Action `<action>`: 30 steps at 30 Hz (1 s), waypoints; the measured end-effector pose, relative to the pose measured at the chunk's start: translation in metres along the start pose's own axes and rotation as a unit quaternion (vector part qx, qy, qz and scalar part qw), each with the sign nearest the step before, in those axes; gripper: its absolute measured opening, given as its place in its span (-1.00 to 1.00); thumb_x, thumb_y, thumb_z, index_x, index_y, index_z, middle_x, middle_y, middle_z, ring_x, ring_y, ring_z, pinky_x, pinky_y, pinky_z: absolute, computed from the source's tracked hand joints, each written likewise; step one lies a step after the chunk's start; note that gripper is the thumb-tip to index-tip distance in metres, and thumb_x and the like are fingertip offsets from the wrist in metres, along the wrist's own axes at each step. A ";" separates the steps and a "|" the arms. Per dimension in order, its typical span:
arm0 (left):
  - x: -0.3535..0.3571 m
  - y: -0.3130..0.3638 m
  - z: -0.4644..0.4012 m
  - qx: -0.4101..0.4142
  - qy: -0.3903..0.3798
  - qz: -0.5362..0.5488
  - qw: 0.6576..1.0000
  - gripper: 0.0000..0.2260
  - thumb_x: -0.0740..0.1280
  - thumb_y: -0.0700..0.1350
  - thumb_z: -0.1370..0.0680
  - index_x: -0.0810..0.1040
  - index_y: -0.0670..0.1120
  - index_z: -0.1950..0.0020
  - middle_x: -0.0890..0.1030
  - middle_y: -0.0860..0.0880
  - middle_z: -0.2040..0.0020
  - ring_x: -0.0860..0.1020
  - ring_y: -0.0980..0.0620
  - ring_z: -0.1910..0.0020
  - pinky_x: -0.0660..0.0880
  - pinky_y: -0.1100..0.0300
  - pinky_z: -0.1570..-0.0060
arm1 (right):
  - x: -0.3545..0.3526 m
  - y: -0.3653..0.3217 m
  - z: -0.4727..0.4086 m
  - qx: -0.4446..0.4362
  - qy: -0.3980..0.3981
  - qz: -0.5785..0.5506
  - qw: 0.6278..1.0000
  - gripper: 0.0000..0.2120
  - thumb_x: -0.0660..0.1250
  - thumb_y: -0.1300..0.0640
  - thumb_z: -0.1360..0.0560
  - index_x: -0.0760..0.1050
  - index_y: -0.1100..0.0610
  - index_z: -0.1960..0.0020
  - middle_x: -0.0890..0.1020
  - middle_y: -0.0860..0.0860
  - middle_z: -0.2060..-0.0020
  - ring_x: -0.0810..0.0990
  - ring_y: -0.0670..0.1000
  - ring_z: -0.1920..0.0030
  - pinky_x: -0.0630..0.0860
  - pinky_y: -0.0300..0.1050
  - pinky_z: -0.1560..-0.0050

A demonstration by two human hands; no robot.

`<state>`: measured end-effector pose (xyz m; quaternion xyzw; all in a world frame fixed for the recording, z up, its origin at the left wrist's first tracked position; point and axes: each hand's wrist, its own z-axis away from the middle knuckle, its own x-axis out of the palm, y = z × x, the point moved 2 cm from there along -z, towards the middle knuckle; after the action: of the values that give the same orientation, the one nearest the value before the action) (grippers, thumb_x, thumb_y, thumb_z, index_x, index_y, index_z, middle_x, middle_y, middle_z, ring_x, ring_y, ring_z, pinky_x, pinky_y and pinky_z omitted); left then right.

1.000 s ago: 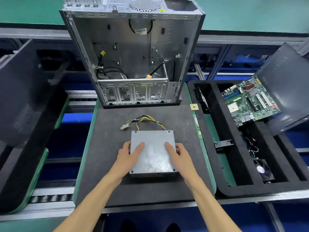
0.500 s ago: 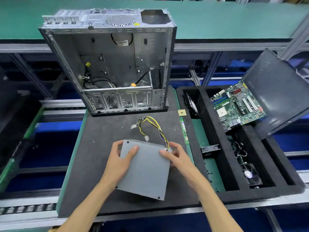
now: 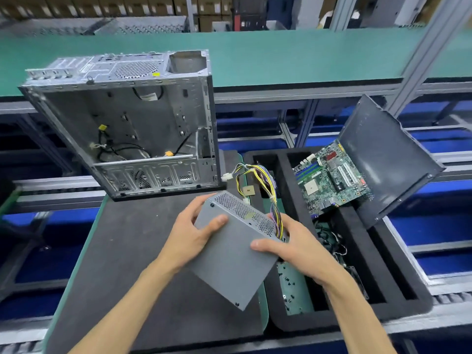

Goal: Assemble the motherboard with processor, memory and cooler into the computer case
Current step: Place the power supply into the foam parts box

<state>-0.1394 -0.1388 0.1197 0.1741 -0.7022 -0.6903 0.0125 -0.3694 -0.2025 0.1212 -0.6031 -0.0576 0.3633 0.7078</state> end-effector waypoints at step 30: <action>0.075 -0.079 -0.145 -0.094 -0.130 -0.138 0.977 -0.72 0.21 -0.23 -0.61 0.63 0.10 0.01 0.66 0.15 0.03 0.57 0.26 0.12 0.43 0.35 0.21 | -0.038 0.049 -0.109 0.147 0.412 0.168 0.883 -0.06 0.48 -0.32 -0.33 0.20 0.15 -0.50 0.39 0.02 -0.31 0.37 0.09 -0.34 0.45 0.06 -0.12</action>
<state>-0.1541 -0.2975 0.0325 0.1757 -0.5988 -0.7653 -0.1577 -0.3626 -0.3125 0.0618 -0.5880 0.3955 0.2004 0.6766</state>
